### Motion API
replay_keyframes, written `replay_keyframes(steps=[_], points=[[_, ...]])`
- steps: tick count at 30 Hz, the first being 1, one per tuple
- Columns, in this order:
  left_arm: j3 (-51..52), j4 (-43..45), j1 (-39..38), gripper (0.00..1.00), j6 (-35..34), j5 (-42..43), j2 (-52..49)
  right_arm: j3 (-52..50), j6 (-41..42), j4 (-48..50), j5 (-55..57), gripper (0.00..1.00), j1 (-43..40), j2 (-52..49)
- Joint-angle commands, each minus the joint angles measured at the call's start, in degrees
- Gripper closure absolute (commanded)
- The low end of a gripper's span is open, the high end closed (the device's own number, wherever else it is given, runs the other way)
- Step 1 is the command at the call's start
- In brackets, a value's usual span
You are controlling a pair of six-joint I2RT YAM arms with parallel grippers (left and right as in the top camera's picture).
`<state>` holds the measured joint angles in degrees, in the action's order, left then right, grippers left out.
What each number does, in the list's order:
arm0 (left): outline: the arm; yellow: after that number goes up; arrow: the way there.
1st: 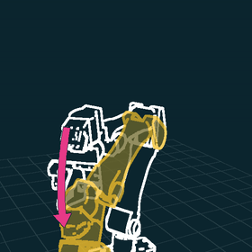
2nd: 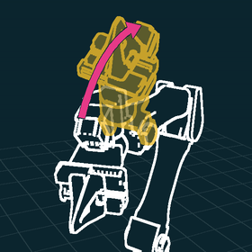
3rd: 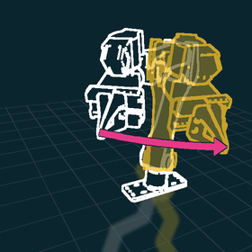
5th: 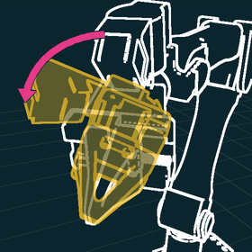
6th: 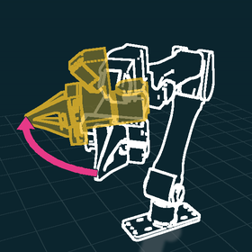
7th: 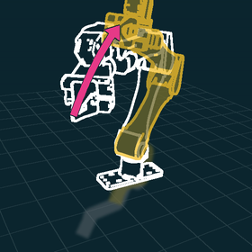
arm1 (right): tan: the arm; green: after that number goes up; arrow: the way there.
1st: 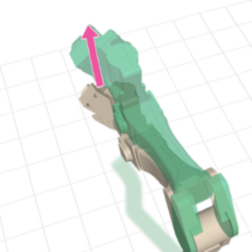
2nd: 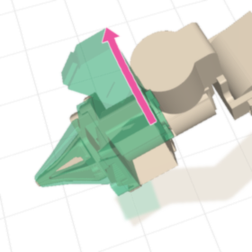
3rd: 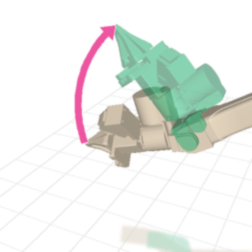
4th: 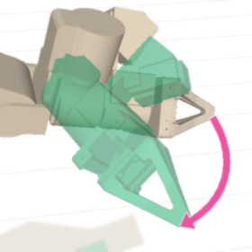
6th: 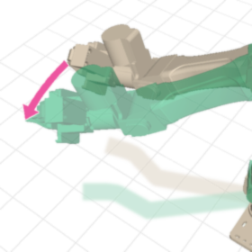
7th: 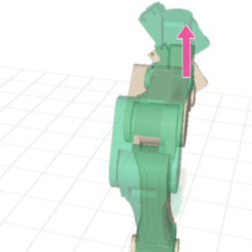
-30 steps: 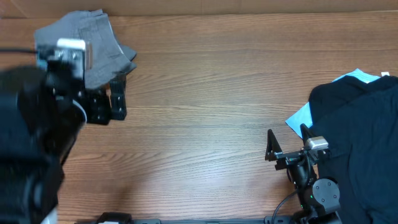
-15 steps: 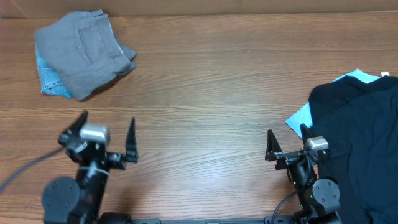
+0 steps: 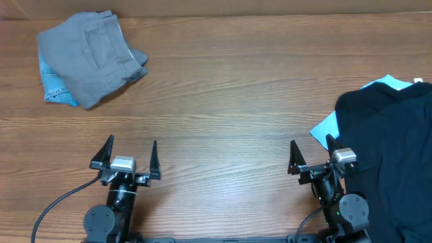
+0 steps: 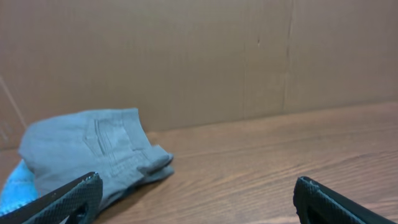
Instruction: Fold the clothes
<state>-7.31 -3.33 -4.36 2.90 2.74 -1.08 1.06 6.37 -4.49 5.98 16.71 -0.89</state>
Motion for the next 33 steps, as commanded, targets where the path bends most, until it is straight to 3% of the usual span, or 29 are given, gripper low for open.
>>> replay_keyframes(steps=[1,3,11,33], points=[[4.31,3.26,0.61,0.00,-2.84,-0.15,0.92,-0.59,-0.22,0.42,-0.09,0.00,0.28,0.72],[6.99,6.54,0.63,0.00,-3.34,-0.13,0.92,-0.59,-0.22,0.42,-0.09,0.00,0.28,0.72],[7.04,-1.31,0.63,0.00,-3.30,-0.31,0.81,-0.59,-0.22,0.42,-0.09,0.00,0.28,0.72],[7.04,-0.94,0.63,0.00,-3.30,-0.37,0.39,-0.59,-0.22,0.42,-0.09,0.00,0.28,0.72]])
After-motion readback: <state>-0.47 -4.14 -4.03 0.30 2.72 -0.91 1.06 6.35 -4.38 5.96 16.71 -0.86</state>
